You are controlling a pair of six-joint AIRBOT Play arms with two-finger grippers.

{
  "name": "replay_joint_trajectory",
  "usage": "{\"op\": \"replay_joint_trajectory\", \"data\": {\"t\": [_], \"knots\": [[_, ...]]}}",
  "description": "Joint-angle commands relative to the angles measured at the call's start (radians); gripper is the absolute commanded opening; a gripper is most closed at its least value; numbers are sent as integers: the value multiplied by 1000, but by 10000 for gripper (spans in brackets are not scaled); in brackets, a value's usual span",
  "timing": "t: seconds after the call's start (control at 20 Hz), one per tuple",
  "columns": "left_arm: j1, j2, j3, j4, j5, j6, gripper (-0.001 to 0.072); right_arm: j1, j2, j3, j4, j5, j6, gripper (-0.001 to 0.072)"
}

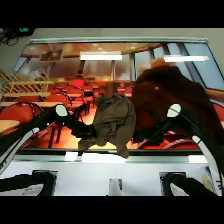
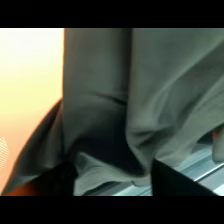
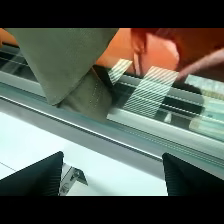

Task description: Fold the shirts.

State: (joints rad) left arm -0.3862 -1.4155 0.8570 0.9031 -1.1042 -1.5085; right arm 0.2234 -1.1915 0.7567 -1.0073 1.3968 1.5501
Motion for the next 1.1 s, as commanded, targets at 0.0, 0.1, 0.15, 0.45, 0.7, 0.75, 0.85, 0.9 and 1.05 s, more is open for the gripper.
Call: {"op": "replay_joint_trajectory", "data": {"t": [0.0, 0.1, 0.15, 0.45, 0.7, 0.75, 0.85, 0.9, 1.05], "knots": [[-11, -16, -6, -14, 43, -4, 134, 143, -5, -44, 12, -147, 9, 696], [-11, -14, -6, -13, 41, -2, 37, 196, -15, -44, 14, -227, 56, 697], [-11, -10, -5, -13, 41, 10, 37, 211, -24, -44, 27, -260, 73, 697], [-12, 22, 0, -14, 39, 19, 36, 215, -124, -44, 201, -370, 40, 695], [-12, 72, 0, -14, 43, -8, 36, 215, -207, -44, 336, -424, -26, 631], [-13, 81, 0, -14, 44, -7, 36, 215, -218, -44, 341, -426, -24, 509], [-13, 104, 0, -13, 51, -6, 35, 215, -225, -44, 339, -418, -25, 146], [-13, 124, 1, 0, 64, -3, 35, 214, -222, -43, 324, -409, -25, 30], [9, 218, 53, 115, 82, -5, 34, 169, -153, -6, 200, -349, -28, 25]]}}
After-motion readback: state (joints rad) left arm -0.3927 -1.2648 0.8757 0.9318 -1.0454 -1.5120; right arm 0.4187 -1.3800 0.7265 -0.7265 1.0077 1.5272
